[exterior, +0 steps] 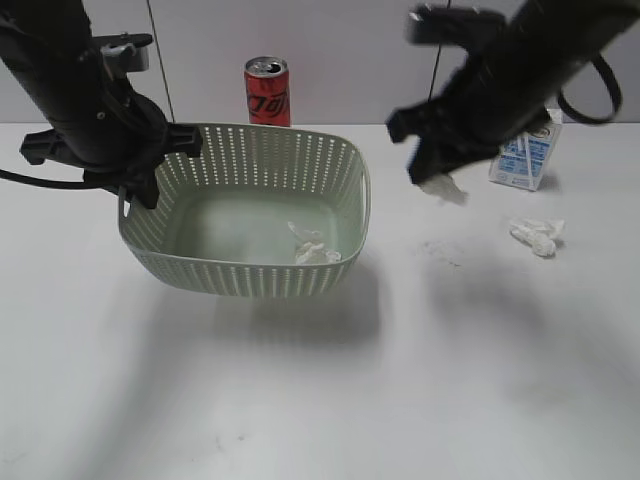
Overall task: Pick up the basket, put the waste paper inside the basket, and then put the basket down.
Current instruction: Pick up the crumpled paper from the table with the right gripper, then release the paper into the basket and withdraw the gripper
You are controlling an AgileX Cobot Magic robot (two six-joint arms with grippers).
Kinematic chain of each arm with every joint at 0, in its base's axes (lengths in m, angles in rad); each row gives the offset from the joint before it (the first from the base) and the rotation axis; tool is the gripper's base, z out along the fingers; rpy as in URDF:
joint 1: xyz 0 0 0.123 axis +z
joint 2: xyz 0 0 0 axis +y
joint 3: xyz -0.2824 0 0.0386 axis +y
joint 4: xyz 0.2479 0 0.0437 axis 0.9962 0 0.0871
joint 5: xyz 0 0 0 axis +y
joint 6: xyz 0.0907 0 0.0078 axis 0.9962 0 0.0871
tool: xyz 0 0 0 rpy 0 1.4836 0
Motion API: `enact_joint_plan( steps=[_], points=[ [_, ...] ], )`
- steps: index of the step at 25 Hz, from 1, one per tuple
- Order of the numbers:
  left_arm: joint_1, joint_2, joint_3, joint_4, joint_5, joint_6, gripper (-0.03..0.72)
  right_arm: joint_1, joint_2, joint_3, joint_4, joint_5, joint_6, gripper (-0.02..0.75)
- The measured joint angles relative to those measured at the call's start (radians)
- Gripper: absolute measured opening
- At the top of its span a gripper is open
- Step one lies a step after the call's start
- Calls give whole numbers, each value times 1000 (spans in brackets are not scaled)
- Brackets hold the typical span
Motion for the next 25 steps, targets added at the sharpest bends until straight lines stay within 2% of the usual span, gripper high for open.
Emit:
enact_joint_plan(
  steps=[2, 4, 7, 9, 10, 11, 12, 14, 16, 21, 23, 25],
  points=[
    [0, 0, 0, 0, -3, 0, 1, 64, -18, -91, 80, -9, -146, 76],
    [0, 0, 0, 0, -3, 0, 1, 131, -16, -163, 111, -49, -243, 74],
    [0, 0, 0, 0, -1, 0, 1, 191, 11, -233, 137, -127, -299, 73],
    [0, 0, 0, 0, 0, 0, 1, 201, 43, -248, 152, -143, -309, 87],
    [0, 0, 0, 0, 0, 0, 1, 201, 58, -249, 170, -143, -310, 130],
    [0, 0, 0, 0, 1, 0, 1, 201, 74, -249, 189, -143, -310, 209],
    [0, 0, 0, 0, 1, 0, 1, 201, 89, -249, 206, -143, -310, 295],
    [0, 0, 0, 0, 1, 0, 1, 201, 107, -249, 219, -140, -311, 519],
    [0, 0, 0, 0, 1, 0, 1, 201, 110, -249, 218, -139, -311, 614],
    [0, 0, 0, 0, 1, 0, 1, 168, 91, -276, 82, -55, -241, 606],
    [0, 0, 0, 0, -2, 0, 1, 114, 78, -282, 21, 21, -208, 600],
    [0, 0, 0, 0, -10, 0, 1, 23, 76, -282, -13, 103, -180, 596]
  ],
)
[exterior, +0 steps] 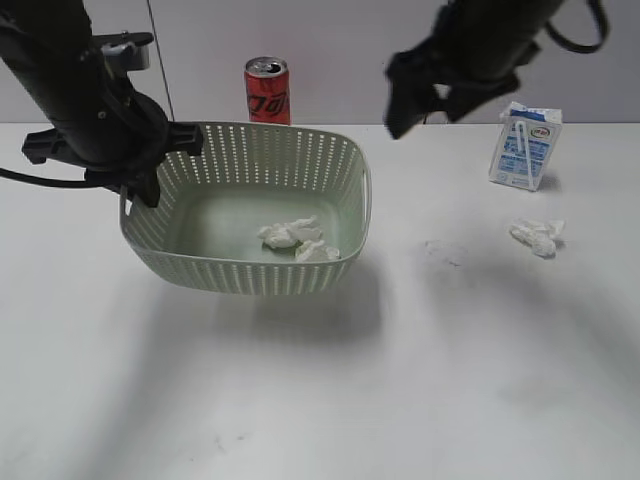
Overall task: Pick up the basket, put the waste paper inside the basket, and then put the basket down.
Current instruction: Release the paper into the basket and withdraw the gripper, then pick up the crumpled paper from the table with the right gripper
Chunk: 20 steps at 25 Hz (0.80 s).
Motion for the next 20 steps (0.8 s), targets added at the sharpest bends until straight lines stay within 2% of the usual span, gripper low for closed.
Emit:
enact_joint_plan(
  steps=[3, 6, 8, 20],
  points=[
    [0, 0, 0, 0, -3, 0, 1, -137, 21, 0, -34, 99, 40, 595],
    [0, 0, 0, 0, -3, 0, 1, -243, 69, 0, -72, 106, 79, 594],
    [0, 2, 0, 0, -1, 0, 1, -282, 113, 0, -98, 85, 102, 594],
    [0, 36, 0, -4, 16, 0, 1, -305, 376, 0, -251, 23, 115, 593]
  ],
)
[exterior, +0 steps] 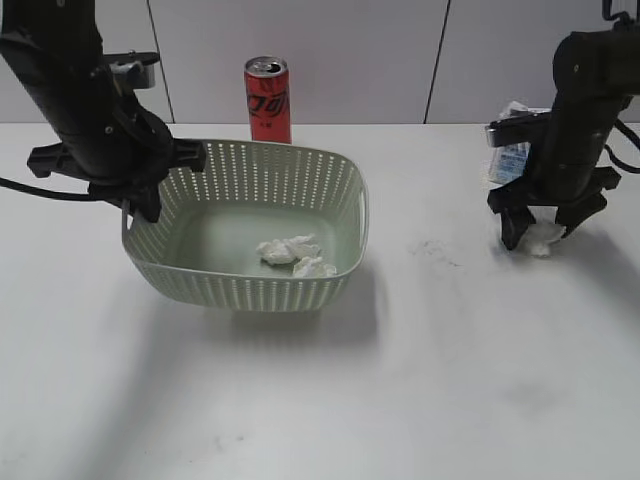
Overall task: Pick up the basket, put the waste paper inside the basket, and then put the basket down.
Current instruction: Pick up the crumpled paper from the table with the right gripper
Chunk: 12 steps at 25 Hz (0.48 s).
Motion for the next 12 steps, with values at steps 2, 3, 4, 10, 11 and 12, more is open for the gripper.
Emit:
enact_joint_plan(
  steps=[2, 3, 4, 10, 11, 12],
  points=[
    [0, 0, 0, 0, 0, 0, 1, 0, 12, 0, 7, 3, 0, 593],
    [0, 0, 0, 0, 0, 0, 1, 0, 12, 0, 12, 4, 1, 589],
    [0, 0, 0, 0, 0, 0, 1, 0, 12, 0, 16, 8, 3, 574],
    [0, 0, 0, 0, -5, 0, 1, 0, 15, -42, 24, 108, 39, 121],
    [0, 0, 0, 0, -7, 0, 1, 0, 15, -52, 34, 127, 40, 76],
    [0, 0, 0, -1, -9, 0, 1, 1, 12, -62, 39, 137, 40, 60]
  ],
)
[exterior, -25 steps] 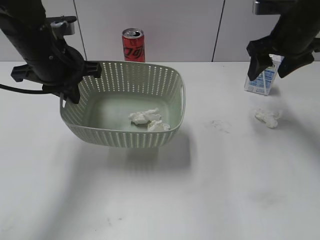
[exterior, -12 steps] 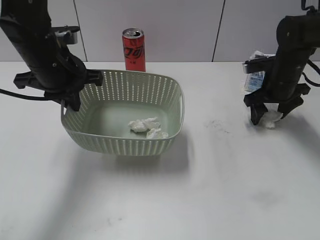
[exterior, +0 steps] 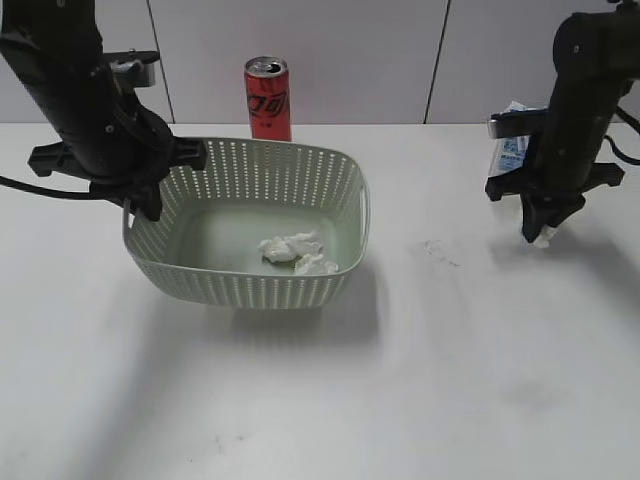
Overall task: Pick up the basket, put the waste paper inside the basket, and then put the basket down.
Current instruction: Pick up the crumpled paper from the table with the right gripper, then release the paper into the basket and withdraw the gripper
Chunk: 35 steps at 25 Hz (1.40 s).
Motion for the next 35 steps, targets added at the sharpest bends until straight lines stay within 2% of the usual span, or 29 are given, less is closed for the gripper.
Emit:
enact_joint_plan(
  steps=[3, 7, 11, 16, 18, 20, 22, 23, 24, 29, 31, 35],
  points=[
    [0, 0, 0, -8, 0, 0, 1, 7, -47, -8, 54, 5, -23, 59],
    [0, 0, 0, -17, -3, 0, 1, 60, -174, -11, 241, 23, -141, 59],
    [0, 0, 0, -18, -3, 0, 1, 195, -295, -13, 423, 42, -294, 58],
    [0, 0, 0, -35, -4, 0, 1, 373, -341, -18, 507, -49, -390, 60],
    [0, 0, 0, -37, 0, 0, 1, 414, -330, -18, 510, -87, -406, 115],
    [0, 0, 0, -38, 4, 0, 1, 437, -317, -18, 515, -104, -411, 293],
    [0, 0, 0, -39, 10, 0, 1, 444, -309, -18, 516, -109, -412, 507],
    [0, 0, 0, -39, 12, 0, 1, 445, -305, -18, 513, -110, -411, 580],
    [0, 0, 0, -40, 13, 0, 1, 445, -301, -18, 505, -111, -402, 608],
    [0, 0, 0, -44, 33, 14, 1, 412, -299, -29, 389, -95, -273, 636],
    [0, 0, 0, -46, 40, 36, 1, 365, -299, -42, 326, -45, -239, 636],
    [0, 0, 0, -52, 31, 55, 1, 208, -299, -51, 258, 109, -217, 610]
  ],
)
